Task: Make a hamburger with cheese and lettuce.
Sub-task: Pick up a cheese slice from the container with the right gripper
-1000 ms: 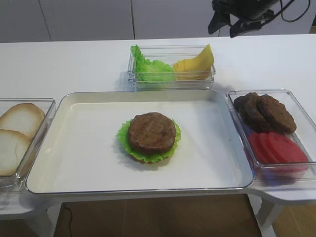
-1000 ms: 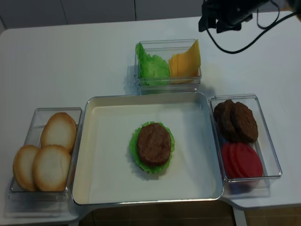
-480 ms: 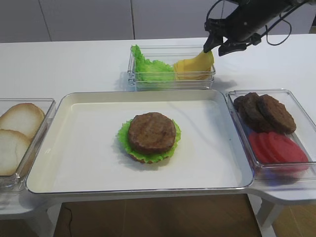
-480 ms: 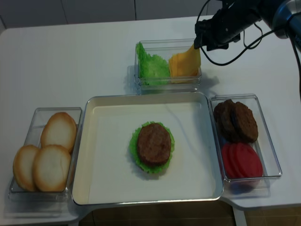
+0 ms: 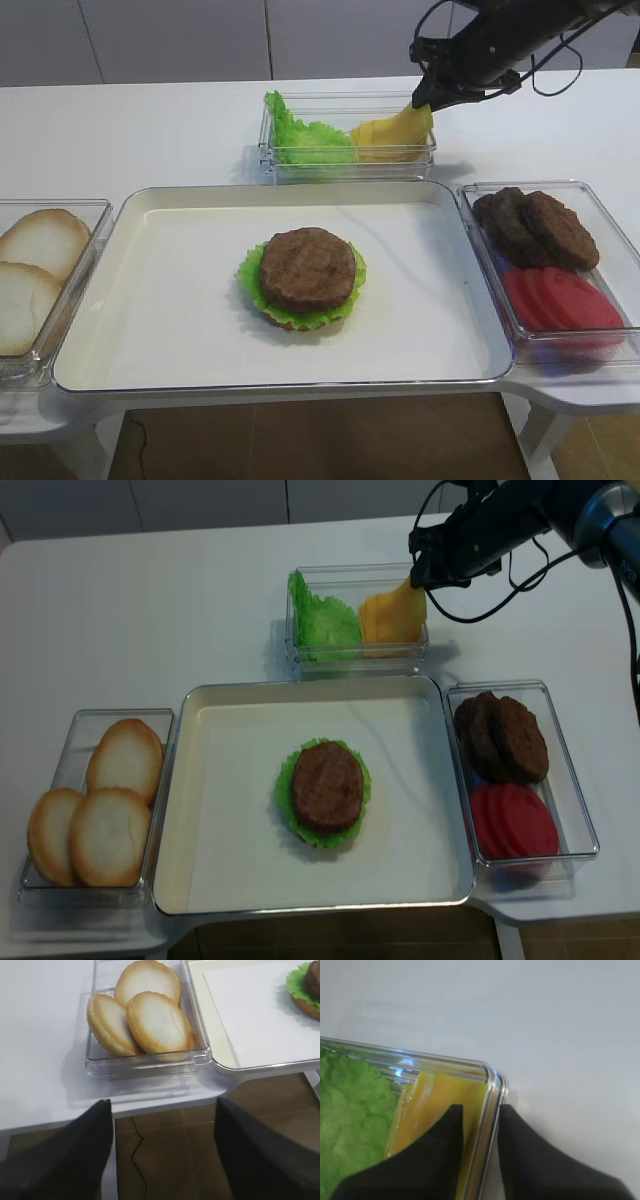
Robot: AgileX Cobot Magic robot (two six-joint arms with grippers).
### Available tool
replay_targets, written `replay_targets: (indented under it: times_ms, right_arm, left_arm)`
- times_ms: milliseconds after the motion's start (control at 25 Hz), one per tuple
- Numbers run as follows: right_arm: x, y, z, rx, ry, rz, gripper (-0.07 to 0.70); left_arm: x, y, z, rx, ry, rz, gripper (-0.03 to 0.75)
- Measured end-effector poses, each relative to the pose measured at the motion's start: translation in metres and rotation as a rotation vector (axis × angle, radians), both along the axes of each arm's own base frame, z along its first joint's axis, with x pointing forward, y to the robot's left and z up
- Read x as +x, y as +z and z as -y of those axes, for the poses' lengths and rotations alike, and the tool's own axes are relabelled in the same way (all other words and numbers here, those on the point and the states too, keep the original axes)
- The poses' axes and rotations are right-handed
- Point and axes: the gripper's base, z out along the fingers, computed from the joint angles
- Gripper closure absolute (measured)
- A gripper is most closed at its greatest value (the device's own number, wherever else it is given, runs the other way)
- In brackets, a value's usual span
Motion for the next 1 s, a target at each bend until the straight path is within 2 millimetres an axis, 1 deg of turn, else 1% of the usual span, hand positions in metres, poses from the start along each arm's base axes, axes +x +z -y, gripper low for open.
replay_targets:
  times_ms: [120, 400, 560, 840, 920, 1000]
  right_arm:
    - [0.0, 0.0, 0.0, -0.001, 0.001, 0.001, 0.457]
    - [0.0, 0.0, 0.0, 0.008, -0.002, 0.002, 0.561]
    - [0.0, 0.001, 0.0, 0.008, -0.003, 0.005, 0.583]
    - [0.0, 0.002, 0.0, 0.008, -0.003, 0.006, 0.589]
    - [-0.001, 0.004, 0.0, 0.004, -0.001, 0.009, 0.589]
    - [-0.002, 0.01, 0.001, -0.004, 0.002, 0.021, 0.593]
  left_arm:
    - [0.0, 0.0, 0.0, 0.0, 0.0, 0.0, 0.244]
    - [0.0, 0.0, 0.0, 0.0, 0.0, 0.0, 0.244]
    - [0.0, 0.0, 0.0, 0.0, 0.0, 0.0, 0.244]
    - [0.0, 0.0, 0.0, 0.0, 0.0, 0.0, 0.244]
    - [0.0, 0.0, 0.0, 0.0, 0.0, 0.0, 0.244]
    - [0.0, 0.0, 0.0, 0.0, 0.0, 0.0, 0.244]
